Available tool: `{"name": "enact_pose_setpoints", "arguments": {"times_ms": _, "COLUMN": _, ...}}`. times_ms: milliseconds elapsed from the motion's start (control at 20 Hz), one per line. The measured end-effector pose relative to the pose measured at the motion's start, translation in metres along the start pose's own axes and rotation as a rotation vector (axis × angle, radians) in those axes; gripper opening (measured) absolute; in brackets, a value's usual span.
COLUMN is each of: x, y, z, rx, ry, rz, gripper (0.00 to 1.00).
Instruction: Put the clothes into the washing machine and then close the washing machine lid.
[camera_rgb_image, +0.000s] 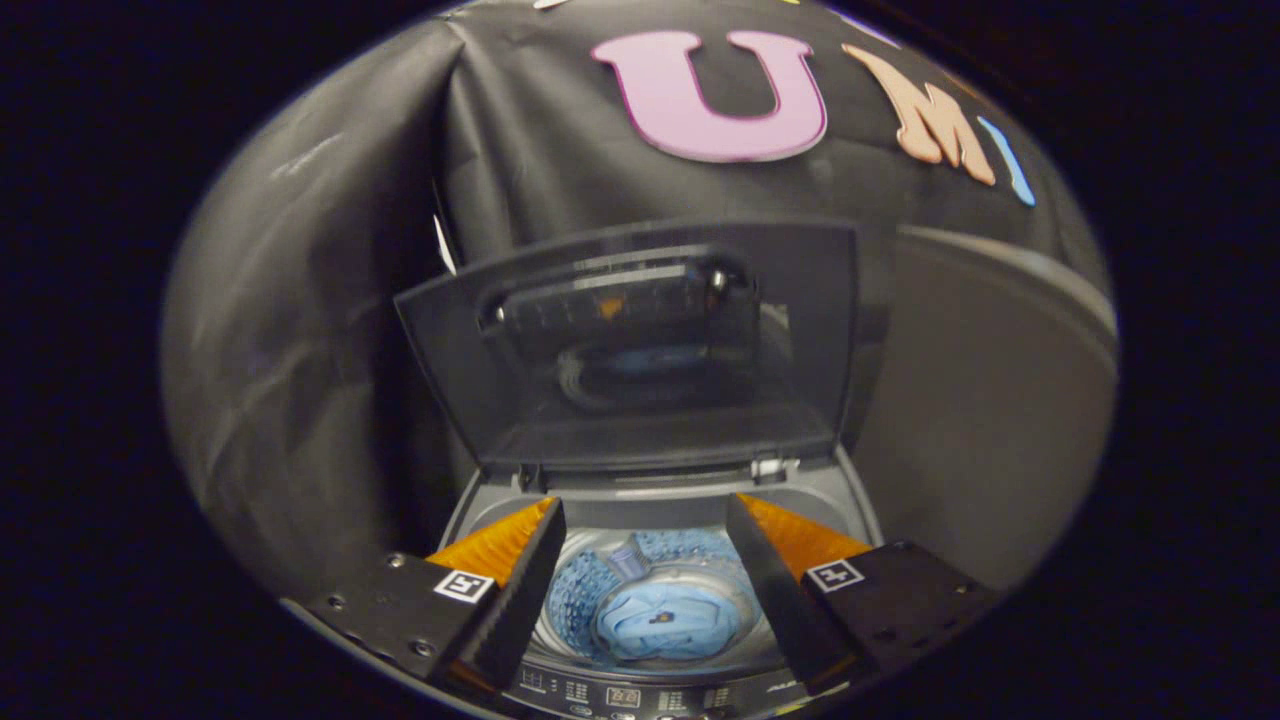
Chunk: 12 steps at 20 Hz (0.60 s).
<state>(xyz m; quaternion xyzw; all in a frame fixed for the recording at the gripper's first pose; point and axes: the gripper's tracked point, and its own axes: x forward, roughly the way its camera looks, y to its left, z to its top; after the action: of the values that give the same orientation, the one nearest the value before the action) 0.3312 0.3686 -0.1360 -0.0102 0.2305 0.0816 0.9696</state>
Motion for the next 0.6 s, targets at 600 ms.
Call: {"name": "enact_pose_setpoints", "arguments": {"times_ms": 600, "x": -0.032, "y": 0.025, "z": 0.142, "rx": -0.075, "ry": -0.367, "rz": -0.038, "gripper": 0.97}}
